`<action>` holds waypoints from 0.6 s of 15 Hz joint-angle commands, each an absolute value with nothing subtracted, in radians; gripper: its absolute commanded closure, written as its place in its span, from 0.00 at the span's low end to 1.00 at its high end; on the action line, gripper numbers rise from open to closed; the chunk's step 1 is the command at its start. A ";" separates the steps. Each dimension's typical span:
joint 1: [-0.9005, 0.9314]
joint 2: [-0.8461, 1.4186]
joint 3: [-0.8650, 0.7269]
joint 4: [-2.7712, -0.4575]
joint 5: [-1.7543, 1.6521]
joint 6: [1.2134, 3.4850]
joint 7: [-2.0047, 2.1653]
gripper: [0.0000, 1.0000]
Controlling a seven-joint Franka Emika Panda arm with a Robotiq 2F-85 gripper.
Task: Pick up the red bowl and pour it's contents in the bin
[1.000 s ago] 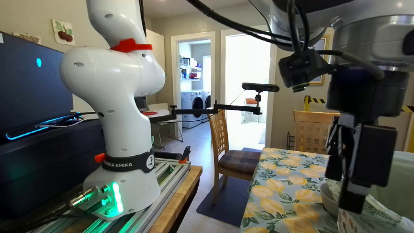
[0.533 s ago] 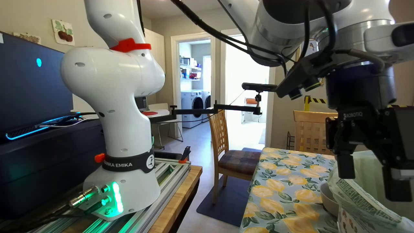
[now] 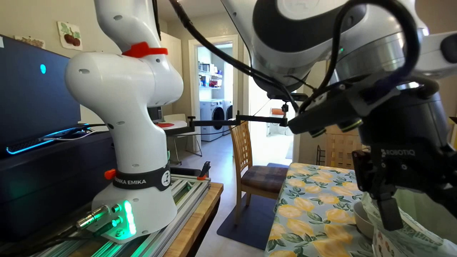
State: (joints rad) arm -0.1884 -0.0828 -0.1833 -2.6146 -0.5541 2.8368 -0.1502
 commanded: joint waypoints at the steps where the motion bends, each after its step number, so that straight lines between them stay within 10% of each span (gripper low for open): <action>1: -0.193 -0.025 -0.225 -2.677 -0.481 3.041 -0.392 0.00; 9: -0.174 0.041 -0.220 -2.643 -0.335 2.972 -0.443 0.00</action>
